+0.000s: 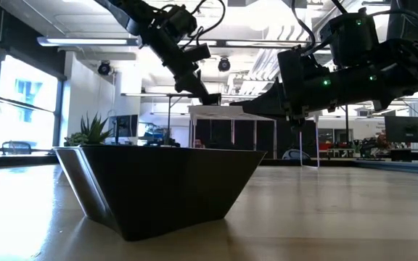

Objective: Pick & Place Mini shaped plates
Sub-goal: Stack the square plate on top of the stacked square plates on the shelf

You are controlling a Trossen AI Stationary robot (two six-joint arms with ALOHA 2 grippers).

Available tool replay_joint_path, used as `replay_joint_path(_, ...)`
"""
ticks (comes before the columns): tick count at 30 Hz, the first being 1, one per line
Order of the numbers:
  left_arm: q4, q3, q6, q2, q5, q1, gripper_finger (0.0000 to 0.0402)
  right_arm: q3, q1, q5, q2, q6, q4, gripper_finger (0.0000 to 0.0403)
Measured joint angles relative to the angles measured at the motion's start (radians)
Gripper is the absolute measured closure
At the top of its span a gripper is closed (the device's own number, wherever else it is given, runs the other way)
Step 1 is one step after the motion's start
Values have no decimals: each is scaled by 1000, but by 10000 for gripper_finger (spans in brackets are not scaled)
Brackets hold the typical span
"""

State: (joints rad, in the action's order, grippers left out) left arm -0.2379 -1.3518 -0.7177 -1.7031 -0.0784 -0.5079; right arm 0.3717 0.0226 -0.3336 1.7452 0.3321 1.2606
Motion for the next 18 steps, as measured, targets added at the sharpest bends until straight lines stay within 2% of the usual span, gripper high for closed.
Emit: replay_joint_path(18, -8, 0, -8, -2, 25, -9, 396, 0, 0, 0, 0, 0, 0, 400)
